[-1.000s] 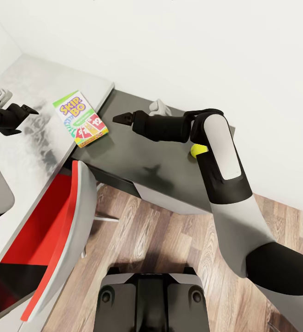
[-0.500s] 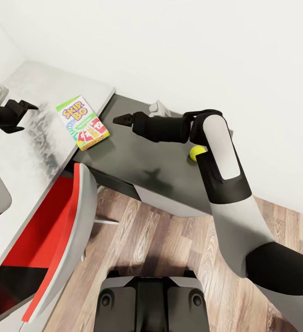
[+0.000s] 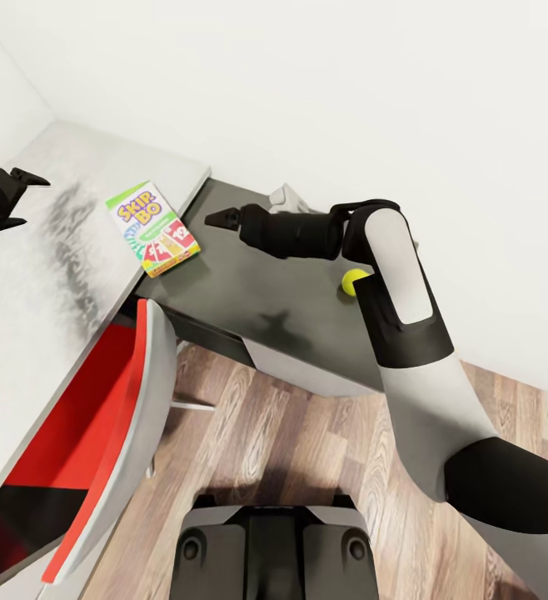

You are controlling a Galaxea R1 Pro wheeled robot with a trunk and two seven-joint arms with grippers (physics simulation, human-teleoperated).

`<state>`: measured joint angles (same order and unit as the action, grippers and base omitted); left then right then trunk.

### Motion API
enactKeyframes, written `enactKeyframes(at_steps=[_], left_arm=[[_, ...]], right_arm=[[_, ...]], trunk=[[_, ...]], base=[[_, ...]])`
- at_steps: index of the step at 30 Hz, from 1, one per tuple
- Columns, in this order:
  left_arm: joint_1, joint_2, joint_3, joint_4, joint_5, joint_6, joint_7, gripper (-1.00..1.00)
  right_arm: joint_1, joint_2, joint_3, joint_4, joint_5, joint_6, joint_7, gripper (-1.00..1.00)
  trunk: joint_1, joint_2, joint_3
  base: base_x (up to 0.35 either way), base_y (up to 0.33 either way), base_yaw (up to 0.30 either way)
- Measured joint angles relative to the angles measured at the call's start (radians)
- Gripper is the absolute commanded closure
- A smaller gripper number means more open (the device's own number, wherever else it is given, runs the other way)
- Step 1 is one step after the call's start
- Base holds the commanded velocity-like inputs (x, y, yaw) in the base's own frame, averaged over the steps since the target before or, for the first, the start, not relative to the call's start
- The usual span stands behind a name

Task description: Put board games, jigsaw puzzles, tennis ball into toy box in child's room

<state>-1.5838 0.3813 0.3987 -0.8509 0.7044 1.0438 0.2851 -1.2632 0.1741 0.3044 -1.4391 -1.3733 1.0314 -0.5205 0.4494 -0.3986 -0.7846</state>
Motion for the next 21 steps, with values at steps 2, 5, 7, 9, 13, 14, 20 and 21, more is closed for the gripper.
enactKeyframes(at_steps=[2, 5, 7, 9, 13, 14, 20, 21], left_arm=[[0.0, 0.016, -0.039, 0.0, 0.038, 0.0, 0.0, -1.0], [0.0, 0.045, -0.095, 0.0, 0.115, 0.0, 0.0, -1.0], [0.0, 0.062, -0.133, 0.0, 0.177, 0.0, 0.0, -1.0], [0.0, 0.072, -0.165, 0.0, 0.224, 0.0, 0.0, -1.0], [0.0, 0.107, -0.26, 0.0, 0.356, 0.0, -0.001, -1.0], [0.0, 0.116, -0.281, 0.0, 0.386, 0.0, -0.001, -1.0], [0.0, 0.187, -0.419, 0.0, 0.612, 0.002, 0.0, -1.0], [0.0, 0.199, -0.438, 0.0, 0.646, 0.003, 0.0, -1.0]], right_arm=[[0.0, 0.0, 0.0, 0.002, 0.0, -0.001, 0.0, -1.0], [0.0, 0.0, 0.001, 0.003, 0.0, -0.002, 0.0, -1.0], [0.0, 0.0, 0.001, 0.003, 0.0, -0.002, 0.0, -1.0], [0.0, 0.0, 0.0, 0.003, 0.0, -0.002, 0.0, -1.0], [0.0, 0.0, 0.0, 0.004, 0.0, -0.003, 0.0, -1.0], [0.0, 0.0, 0.0, 0.004, 0.0, -0.003, 0.0, -1.0], [0.0, 0.0, 0.0, 0.01, 0.001, -0.004, 0.0, -1.0], [0.0, 0.0, 0.0, 0.011, 0.001, -0.004, 0.0, -1.0]], trunk=[[0.0, 0.0, 0.003], [0.0, 0.0, 0.007], [0.0, 0.0, 0.01], [0.0, 0.0, 0.013], [0.0, 0.0, 0.017], [0.0, 0.0, 0.017], [0.0, 0.0, 0.019], [0.0, 0.0, 0.019]], base=[[0.0, 0.0, 0.0], [0.0, 0.0, 0.0], [0.0, 0.0, 0.0], [0.0, 0.0, 0.0], [0.0, 0.0, 0.0], [0.0, 0.0, 0.0], [0.0, 0.0, 0.0], [0.0, 0.0, 0.0]])
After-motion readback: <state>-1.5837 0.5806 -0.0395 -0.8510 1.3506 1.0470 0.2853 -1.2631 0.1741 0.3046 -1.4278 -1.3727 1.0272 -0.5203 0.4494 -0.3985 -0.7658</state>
